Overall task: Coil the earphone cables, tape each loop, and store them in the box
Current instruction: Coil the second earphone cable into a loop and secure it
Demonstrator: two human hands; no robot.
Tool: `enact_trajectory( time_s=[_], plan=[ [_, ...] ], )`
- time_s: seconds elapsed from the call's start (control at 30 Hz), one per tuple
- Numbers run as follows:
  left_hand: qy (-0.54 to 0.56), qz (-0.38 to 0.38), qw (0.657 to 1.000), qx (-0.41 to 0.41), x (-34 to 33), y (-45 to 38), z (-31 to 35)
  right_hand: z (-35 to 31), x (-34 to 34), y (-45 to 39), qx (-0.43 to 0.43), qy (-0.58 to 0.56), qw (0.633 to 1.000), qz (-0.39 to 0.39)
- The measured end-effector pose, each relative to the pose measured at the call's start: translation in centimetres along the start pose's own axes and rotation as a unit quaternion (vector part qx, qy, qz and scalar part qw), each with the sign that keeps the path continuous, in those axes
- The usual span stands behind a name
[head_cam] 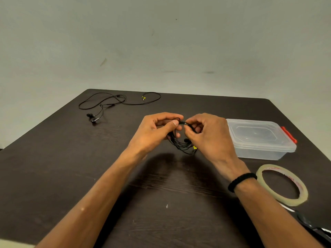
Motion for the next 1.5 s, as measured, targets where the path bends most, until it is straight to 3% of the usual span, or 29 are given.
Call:
enact_trajectory(
  time_s=[0.17,0.4,0.67,0.73,0.87,1.0,1.17,1.3,1.5],
  plan=[
    [0.006,-0.013,0.998,0.068,-0.1,-0.1,-0.8,0.0,0.2,0.0,-0.037,-0.04,0.998,-0.019],
    [0.081,0.046,0.992,0.088,0.6,-0.5,-1.8,0.9,-0.2,-0.1,-0.114,-0.114,0.982,-0.1],
    [0.107,0.04,0.99,0.078,1.1,-0.9,-1.9,1.4,0.0,-0.2,-0.155,-0.224,0.952,-0.135],
    [0.072,0.033,0.994,0.069,1.2,-0.9,-1.8,1.4,0.1,-0.3,-0.159,-0.233,0.95,-0.137],
    [-0.106,0.027,0.993,0.047,2.5,-0.3,-1.8,1.0,-0.3,-0.2,-0.169,-0.24,0.944,-0.149],
    [-0.159,0.037,0.983,0.078,5.6,1.9,-1.4,-1.8,-2.4,0.2,-0.194,-0.27,0.913,-0.238],
    [-0.229,0.02,0.965,0.129,13.0,5.5,1.5,-8.6,-5.5,0.5,-0.14,-0.263,0.887,-0.352],
    [-0.298,-0.019,0.943,0.147,16.8,7.4,1.7,-10.5,-5.7,0.9,-0.02,-0.095,0.933,-0.345],
    [-0.309,-0.053,0.94,0.134,16.8,7.5,0.4,-11.4,-6.3,3.8,0.045,-0.012,0.916,-0.399]
  ],
)
Point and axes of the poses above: each hand's wrist, its own y-axis away from the middle knuckle, its own x-axis out of the back of the hand, z = x × y, the point moved 3 cm from there along -y, towards the middle knuckle, and after that the axes turned 7 degrees about y, right-handed, at the moved point
